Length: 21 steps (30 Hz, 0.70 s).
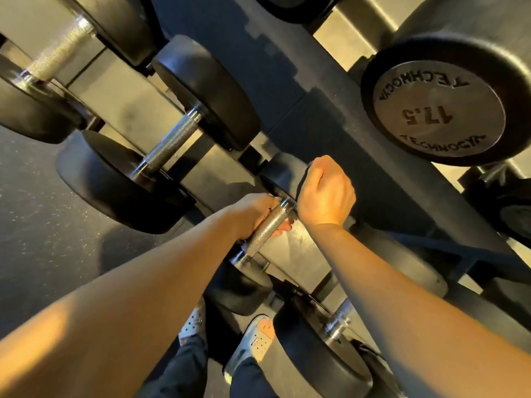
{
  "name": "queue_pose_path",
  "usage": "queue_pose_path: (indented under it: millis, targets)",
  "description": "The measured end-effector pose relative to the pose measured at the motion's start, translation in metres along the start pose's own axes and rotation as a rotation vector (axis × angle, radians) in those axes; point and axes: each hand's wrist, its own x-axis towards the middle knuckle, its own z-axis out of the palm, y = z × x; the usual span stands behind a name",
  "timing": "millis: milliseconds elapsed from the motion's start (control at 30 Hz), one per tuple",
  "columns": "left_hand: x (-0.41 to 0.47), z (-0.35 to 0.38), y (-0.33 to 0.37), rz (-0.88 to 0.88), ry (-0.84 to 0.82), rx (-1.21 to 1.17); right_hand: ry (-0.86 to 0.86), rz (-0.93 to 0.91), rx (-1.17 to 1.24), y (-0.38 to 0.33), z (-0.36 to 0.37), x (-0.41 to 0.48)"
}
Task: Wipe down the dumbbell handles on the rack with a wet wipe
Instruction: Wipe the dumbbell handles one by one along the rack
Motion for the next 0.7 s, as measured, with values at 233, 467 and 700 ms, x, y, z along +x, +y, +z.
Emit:
queue_pose_path:
  millis: [233,467,700]
  targets:
    - [-0.034,0.016,-0.041,0.665,0.525,0.68,-0.005,0.003,0.007,0.0,-0.001,-0.001]
    - [-0.002,0.0,-0.01,0.114,0.074,0.046,-0.015,-0.008,0.008,0.003,0.001,0.0]
    - [-0.009,-0.004,-0.019,0.152,0.229,0.254,-0.028,-0.019,0.001,-0.001,-0.003,0.0]
